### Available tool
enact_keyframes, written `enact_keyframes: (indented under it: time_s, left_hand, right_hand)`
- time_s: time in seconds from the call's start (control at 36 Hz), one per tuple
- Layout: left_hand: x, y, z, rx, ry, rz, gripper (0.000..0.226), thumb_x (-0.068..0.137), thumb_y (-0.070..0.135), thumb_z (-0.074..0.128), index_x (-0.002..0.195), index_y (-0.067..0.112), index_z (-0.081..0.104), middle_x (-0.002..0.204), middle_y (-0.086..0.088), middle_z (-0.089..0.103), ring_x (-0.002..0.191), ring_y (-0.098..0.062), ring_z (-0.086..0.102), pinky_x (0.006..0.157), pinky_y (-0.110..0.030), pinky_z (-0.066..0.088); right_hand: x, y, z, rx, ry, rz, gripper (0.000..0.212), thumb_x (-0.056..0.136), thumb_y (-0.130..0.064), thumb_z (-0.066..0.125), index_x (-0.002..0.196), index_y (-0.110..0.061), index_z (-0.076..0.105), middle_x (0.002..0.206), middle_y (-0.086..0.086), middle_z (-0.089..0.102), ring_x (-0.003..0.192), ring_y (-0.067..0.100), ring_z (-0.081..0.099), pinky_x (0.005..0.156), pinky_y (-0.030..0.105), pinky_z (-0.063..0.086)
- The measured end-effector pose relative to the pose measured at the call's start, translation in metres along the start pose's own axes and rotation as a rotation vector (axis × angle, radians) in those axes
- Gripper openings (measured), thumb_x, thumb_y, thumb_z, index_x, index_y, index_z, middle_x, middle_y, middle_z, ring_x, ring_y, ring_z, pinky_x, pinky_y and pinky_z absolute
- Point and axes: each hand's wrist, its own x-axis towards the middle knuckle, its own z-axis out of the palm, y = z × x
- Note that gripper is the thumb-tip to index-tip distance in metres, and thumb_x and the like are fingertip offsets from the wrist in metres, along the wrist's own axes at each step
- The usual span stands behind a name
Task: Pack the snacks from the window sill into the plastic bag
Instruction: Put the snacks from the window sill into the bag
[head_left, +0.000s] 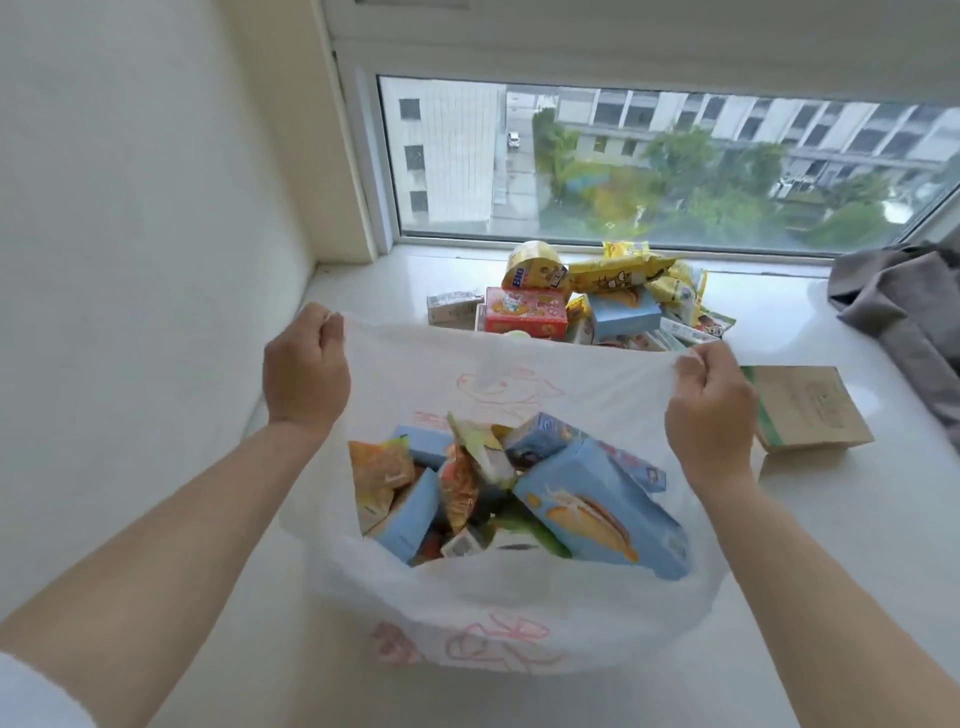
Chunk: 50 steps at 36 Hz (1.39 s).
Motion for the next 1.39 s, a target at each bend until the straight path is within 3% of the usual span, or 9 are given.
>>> enact_keyframes:
  time_s: [0.06,0.28,0.53,0.75,0.81,0.92,1.0,1.19,1.39]
  left_hand:
    - [-0.004,-0.003,-0.007,-0.011,0.050,-0.020,0.026,0.095,0.013,0.042,0.072,0.002,0.046,0.060,-0.009,0.043,0.058,-0.025,0.040,0.056,-0.031,0.028]
    - [-0.010,-0.010,0.012,0.287,-0.294,-0.131,0.027,0.097,0.026,0.042,0.079,0.007,0.050,0.086,-0.020,0.061,0.075,-0.031,0.048,0.062,-0.033,0.032]
    - [-0.021,-0.020,0.055,0.442,-0.577,-0.091,0.043,0.094,0.013,0.042,0.135,0.030,0.042,0.121,-0.007,0.044,0.094,-0.028,0.054,0.072,-0.034,0.045]
    - [-0.017,-0.036,0.085,0.509,-0.636,0.048,0.054,0.090,0.003,0.045,0.131,0.038,0.050,0.129,-0.002,0.041,0.113,-0.021,0.042,0.076,-0.036,0.051]
    - [-0.013,-0.040,0.090,0.509,-0.637,0.031,0.048,0.092,0.003,0.045,0.125,0.036,0.057,0.126,-0.002,0.044,0.112,-0.021,0.043,0.076,-0.035,0.049]
    - [-0.002,-0.056,0.097,0.601,-0.661,-0.033,0.044,0.093,0.006,0.042,0.124,0.032,0.059,0.124,0.000,0.046,0.111,-0.021,0.042,0.072,-0.031,0.043]
    - [0.003,-0.060,0.108,0.710,-0.781,-0.019,0.047,0.095,0.007,0.038,0.130,0.034,0.054,0.129,0.000,0.043,0.120,-0.022,0.035,0.075,-0.030,0.043]
    - [0.026,-0.057,0.163,0.559,-0.865,-0.188,0.044,0.092,0.025,0.032,0.130,0.031,0.054,0.140,0.000,0.043,0.125,-0.023,0.034,0.098,-0.040,0.034]
    - [0.047,-0.064,0.223,0.604,-0.968,0.104,0.060,0.080,0.057,0.038,0.136,0.036,0.043,0.145,0.007,0.038,0.137,-0.018,0.024,0.109,-0.039,0.021]
  right_hand:
    - [-0.002,-0.007,0.001,0.032,0.015,-0.020,0.020,0.090,-0.019,0.036,0.081,-0.007,0.050,0.062,0.005,0.045,0.056,0.022,0.037,0.056,0.032,0.016]
    - [-0.009,0.012,0.026,-0.255,-0.299,0.027,0.020,0.097,-0.017,0.038,0.086,-0.007,0.053,0.075,0.012,0.055,0.073,0.029,0.048,0.062,0.034,0.031]
    - [-0.027,0.043,0.063,-0.575,-0.653,0.092,0.027,0.093,-0.028,0.039,0.109,-0.013,0.053,0.114,0.009,0.055,0.096,0.029,0.056,0.075,0.035,0.042]
    - [-0.021,0.053,0.090,-0.792,-0.958,-0.118,0.041,0.084,-0.042,0.059,0.120,-0.023,0.054,0.118,0.000,0.053,0.107,0.022,0.054,0.080,0.035,0.051]
    - [-0.016,0.053,0.099,-0.820,-0.923,-0.093,0.027,0.089,-0.028,0.051,0.113,-0.018,0.059,0.111,0.003,0.060,0.099,0.024,0.059,0.074,0.033,0.048]
    - [0.003,0.063,0.114,-0.522,-0.575,0.414,0.026,0.094,-0.017,0.041,0.109,-0.004,0.058,0.114,0.020,0.060,0.103,0.036,0.055,0.078,0.034,0.042]
    - [0.013,0.076,0.129,-0.523,-0.649,0.595,0.031,0.096,-0.020,0.040,0.116,-0.002,0.056,0.120,0.020,0.058,0.108,0.036,0.054,0.084,0.035,0.044]
    - [0.051,0.073,0.176,-0.372,-0.798,0.467,0.028,0.082,-0.022,0.051,0.110,-0.018,0.050,0.106,0.002,0.056,0.094,0.022,0.053,0.078,0.034,0.046]
    - [0.077,0.079,0.242,-0.392,-0.822,0.351,0.044,0.086,-0.039,0.054,0.124,-0.018,0.048,0.125,0.004,0.050,0.112,0.022,0.051,0.088,0.037,0.045]
